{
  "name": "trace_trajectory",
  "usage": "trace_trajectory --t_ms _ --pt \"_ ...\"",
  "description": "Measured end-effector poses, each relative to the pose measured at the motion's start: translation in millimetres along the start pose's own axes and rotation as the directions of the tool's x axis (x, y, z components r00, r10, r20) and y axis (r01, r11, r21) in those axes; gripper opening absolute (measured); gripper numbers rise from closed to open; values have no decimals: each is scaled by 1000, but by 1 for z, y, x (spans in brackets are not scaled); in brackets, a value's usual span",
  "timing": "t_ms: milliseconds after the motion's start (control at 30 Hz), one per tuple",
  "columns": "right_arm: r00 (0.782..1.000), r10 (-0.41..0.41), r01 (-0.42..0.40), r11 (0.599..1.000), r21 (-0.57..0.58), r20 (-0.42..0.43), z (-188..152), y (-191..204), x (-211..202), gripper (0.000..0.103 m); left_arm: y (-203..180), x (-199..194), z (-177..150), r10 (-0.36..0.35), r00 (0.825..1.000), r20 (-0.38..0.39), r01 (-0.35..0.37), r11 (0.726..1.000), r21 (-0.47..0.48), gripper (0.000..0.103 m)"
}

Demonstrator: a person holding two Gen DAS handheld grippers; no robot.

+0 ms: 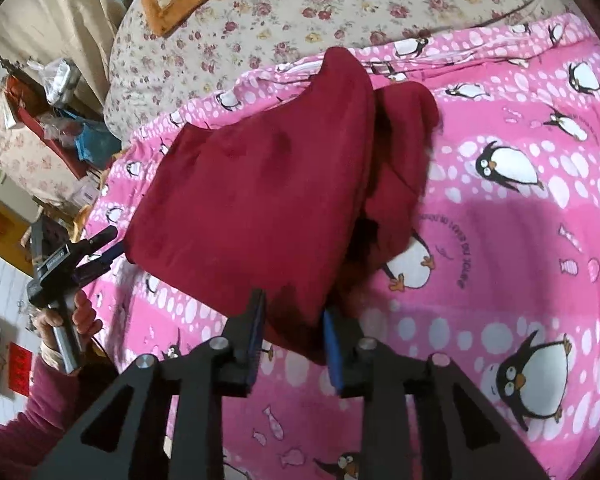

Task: Fold small clothes
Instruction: 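Press the folded sweater flat with both grippers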

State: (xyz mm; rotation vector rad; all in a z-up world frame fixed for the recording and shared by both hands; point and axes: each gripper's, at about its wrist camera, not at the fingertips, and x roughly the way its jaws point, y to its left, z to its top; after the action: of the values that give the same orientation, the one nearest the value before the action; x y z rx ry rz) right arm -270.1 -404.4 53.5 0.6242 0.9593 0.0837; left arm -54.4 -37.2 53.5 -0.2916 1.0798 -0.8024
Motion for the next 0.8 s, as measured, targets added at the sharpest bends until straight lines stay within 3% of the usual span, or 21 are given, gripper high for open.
trace_trajectory --t_ms 33,67,133,233,467,567,700,800 --pt "1000 2 -2 1000 7 3 1 0 2 27 -2 3 -1 13 1000 -11 -13 1000 17 31" --pt "1000 3 -3 1000 8 7 1 -1 1 27 -4 4 -2 30 999 -16 -30 999 40 15" --pt "1000 -5 5 1000 -1 12 2 0 4 26 -5 6 -6 58 998 -30 -55 996 69 3" --pt "999 -39 40 999 -30 17 3 5 4 9 -4 2 -13 70 997 -37 -67 995 76 0" --pt "1000 -18 18 1000 5 -12 -3 -11 1 8 2 -5 -21 57 996 -63 -54 998 42 0" --pt "999 -10 9 1000 13 36 -1 -9 -14 18 -5 -11 -17 76 996 -40 -74 996 57 1" --pt "987 -95 102 994 -50 128 12 1 -43 39 -19 -27 -9 132 991 28 -134 986 96 3" --pt "975 -134 143 989 -39 179 33 -1 -53 52 -30 -41 5 152 984 89 -161 981 111 13"
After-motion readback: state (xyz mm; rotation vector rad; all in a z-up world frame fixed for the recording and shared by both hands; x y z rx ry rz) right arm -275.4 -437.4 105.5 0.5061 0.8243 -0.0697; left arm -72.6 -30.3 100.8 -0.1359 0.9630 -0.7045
